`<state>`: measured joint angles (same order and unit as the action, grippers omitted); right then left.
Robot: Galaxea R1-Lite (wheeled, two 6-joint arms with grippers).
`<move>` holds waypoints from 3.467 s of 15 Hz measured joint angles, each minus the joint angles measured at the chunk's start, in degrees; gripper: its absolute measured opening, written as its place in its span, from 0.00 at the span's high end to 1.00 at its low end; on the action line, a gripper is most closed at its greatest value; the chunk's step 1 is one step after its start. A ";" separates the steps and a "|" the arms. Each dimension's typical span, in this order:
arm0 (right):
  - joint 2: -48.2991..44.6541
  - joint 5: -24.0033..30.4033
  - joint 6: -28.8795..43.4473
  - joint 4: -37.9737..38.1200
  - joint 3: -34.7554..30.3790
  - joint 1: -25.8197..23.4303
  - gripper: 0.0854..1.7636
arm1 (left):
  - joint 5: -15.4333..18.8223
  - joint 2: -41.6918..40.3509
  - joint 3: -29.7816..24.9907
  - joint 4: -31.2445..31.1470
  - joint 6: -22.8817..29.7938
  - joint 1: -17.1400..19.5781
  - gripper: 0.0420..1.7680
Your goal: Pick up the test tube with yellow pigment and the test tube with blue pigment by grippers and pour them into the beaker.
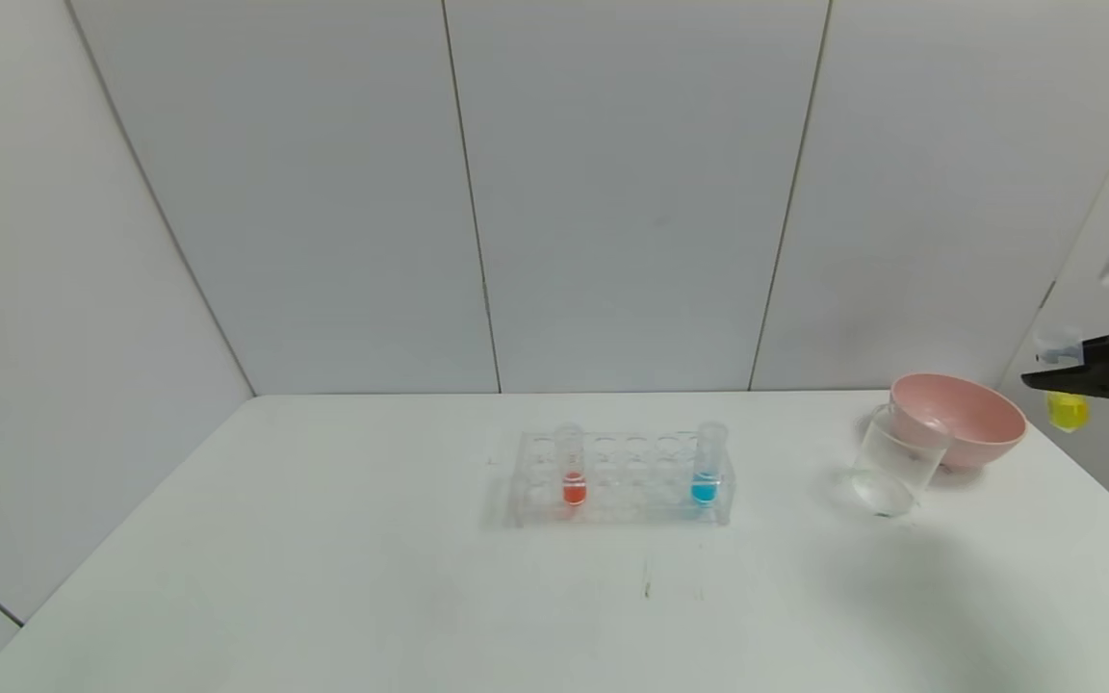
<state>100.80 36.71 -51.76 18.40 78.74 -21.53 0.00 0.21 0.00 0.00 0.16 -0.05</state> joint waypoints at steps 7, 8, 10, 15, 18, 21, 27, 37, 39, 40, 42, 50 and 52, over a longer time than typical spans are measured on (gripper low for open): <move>7.16 -11.47 -6.86 16.86 14.12 4.30 0.74 | 0.00 0.00 0.00 0.00 0.00 0.05 0.00; 7.94 -12.68 -7.11 19.13 16.25 4.91 0.74 | 0.00 0.00 0.00 0.00 0.00 0.02 0.00; 9.75 -14.65 -7.24 23.32 21.37 6.12 0.74 | 0.00 0.00 0.00 0.00 0.00 0.02 0.00; 14.85 -21.65 -7.33 31.35 33.56 7.56 0.74 | 0.00 0.00 0.00 0.00 0.00 0.02 0.00; 16.66 -23.91 -7.39 31.79 35.05 8.36 0.74 | 0.00 0.00 0.00 0.00 -0.02 0.02 0.00; 17.23 -27.23 -7.88 34.32 35.49 9.65 0.74 | 0.00 0.00 0.00 0.00 0.00 0.02 0.00; 17.08 -34.68 -8.25 40.31 35.71 13.79 0.74 | 0.00 0.00 0.00 0.00 0.00 0.05 0.00; 18.69 -45.21 -7.90 41.73 35.62 19.32 0.74 | 0.00 0.00 0.00 0.00 0.00 0.02 0.00; 19.21 -47.26 -7.90 41.92 35.62 19.85 0.74 | 0.00 0.00 0.00 0.00 0.00 0.02 0.00; 19.40 -48.63 -8.02 42.01 35.60 20.04 0.74 | 0.00 0.00 0.00 0.00 0.00 0.02 0.00; 19.79 -50.47 -8.14 42.06 35.60 20.48 0.74 | 0.00 0.00 0.00 0.00 0.00 0.02 0.00; 20.18 -58.84 -9.13 42.83 35.60 23.02 0.74 | 0.00 0.00 0.00 0.00 0.00 0.02 0.00; 20.42 -60.16 -9.13 42.80 35.60 23.56 0.74 | 0.00 0.00 0.00 0.00 0.00 0.05 0.00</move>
<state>121.22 -23.45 -60.89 61.20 114.34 2.04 0.00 0.21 0.00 0.00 0.16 0.00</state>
